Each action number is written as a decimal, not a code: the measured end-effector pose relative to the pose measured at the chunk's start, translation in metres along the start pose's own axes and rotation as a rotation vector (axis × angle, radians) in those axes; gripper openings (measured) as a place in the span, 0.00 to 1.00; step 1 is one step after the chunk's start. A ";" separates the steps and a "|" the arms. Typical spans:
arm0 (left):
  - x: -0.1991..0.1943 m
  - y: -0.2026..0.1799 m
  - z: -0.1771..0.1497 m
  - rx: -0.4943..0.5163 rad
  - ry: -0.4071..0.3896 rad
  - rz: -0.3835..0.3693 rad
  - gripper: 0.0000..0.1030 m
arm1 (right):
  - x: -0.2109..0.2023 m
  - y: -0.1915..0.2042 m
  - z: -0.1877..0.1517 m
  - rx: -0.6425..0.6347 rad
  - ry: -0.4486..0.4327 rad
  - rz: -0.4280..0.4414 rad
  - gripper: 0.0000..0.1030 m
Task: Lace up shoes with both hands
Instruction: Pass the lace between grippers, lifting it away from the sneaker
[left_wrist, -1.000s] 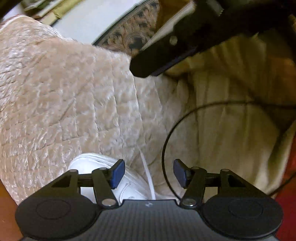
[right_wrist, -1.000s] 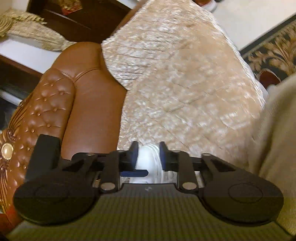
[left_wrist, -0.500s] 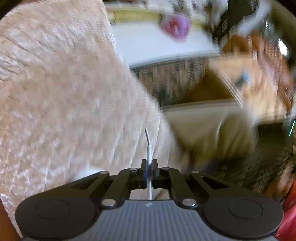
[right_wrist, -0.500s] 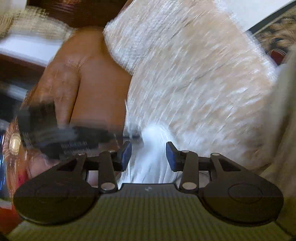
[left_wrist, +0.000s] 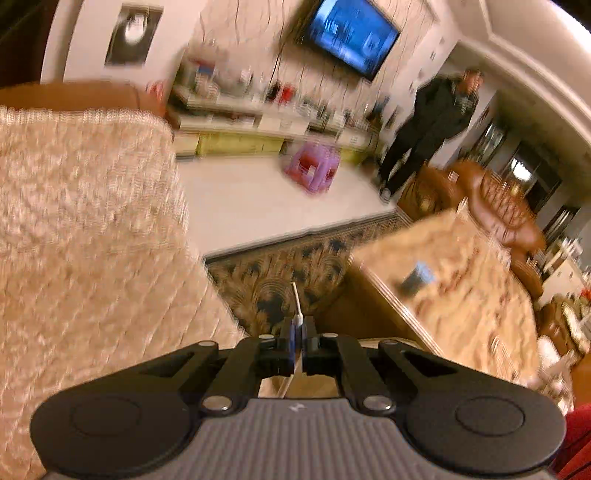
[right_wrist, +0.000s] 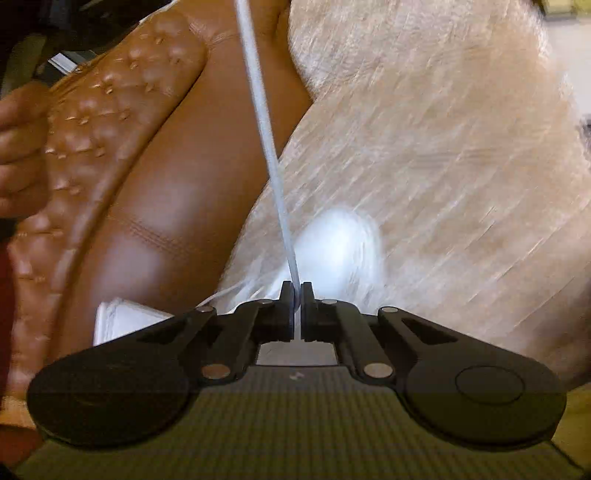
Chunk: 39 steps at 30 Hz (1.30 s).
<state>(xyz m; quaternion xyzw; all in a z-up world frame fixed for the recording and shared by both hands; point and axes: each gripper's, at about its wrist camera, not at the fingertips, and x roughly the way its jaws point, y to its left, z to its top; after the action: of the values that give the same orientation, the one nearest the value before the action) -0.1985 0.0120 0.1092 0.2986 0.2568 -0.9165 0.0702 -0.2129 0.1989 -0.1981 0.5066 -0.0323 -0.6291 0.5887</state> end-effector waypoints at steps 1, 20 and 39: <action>-0.009 -0.005 0.006 0.008 -0.045 -0.008 0.03 | -0.018 -0.007 0.011 0.039 -0.093 -0.026 0.05; -0.073 -0.059 0.037 0.075 -0.312 -0.066 0.03 | -0.196 0.016 0.091 -0.064 -0.830 -0.269 0.05; -0.017 0.059 -0.062 -0.378 -0.165 0.056 0.03 | -0.079 0.064 0.043 -0.409 -0.350 -0.046 0.47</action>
<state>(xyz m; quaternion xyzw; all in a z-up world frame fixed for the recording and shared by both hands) -0.1359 -0.0070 0.0512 0.2109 0.4090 -0.8711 0.1712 -0.2128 0.2169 -0.0889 0.2612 0.0059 -0.7138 0.6497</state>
